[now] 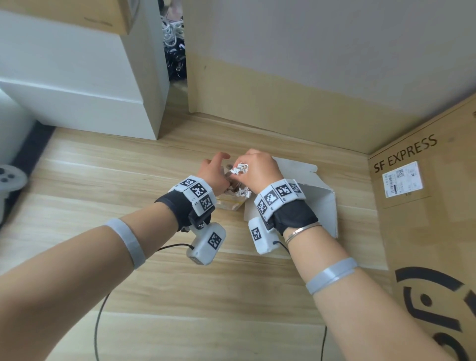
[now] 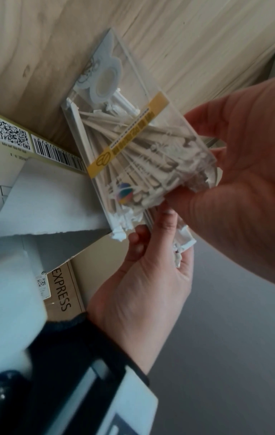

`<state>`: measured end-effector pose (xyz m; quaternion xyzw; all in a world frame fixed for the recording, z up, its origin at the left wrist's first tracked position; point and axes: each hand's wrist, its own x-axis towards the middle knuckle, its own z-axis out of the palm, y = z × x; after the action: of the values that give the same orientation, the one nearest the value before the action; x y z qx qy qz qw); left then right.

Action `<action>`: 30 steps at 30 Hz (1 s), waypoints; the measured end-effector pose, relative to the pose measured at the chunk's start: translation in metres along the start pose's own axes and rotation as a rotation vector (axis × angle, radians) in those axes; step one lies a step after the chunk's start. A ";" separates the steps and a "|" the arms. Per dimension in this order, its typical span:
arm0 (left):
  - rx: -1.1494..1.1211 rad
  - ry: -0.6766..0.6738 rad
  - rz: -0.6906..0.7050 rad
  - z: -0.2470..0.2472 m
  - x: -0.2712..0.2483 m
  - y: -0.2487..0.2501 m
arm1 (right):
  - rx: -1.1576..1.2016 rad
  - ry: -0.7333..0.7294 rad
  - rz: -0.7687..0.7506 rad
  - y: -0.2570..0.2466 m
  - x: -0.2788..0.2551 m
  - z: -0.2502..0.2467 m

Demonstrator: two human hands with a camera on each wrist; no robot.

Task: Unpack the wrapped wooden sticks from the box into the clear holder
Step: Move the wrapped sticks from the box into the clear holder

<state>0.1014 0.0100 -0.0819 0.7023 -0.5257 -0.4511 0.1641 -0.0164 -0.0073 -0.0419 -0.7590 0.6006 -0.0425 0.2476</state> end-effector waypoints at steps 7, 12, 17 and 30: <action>0.011 0.001 0.000 -0.002 -0.003 0.002 | 0.125 0.079 -0.024 0.004 -0.005 -0.006; 0.007 -0.021 -0.002 -0.003 -0.005 0.004 | 0.055 0.041 0.007 0.005 -0.003 0.005; 0.014 -0.033 -0.003 -0.005 -0.007 0.006 | 0.158 0.037 0.026 0.010 -0.003 -0.003; 0.116 0.073 0.006 0.002 -0.009 0.013 | 0.379 0.122 0.089 0.028 -0.009 -0.003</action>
<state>0.0916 0.0134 -0.0699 0.7251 -0.5469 -0.3931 0.1435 -0.0450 -0.0041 -0.0489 -0.6676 0.6286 -0.1899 0.3509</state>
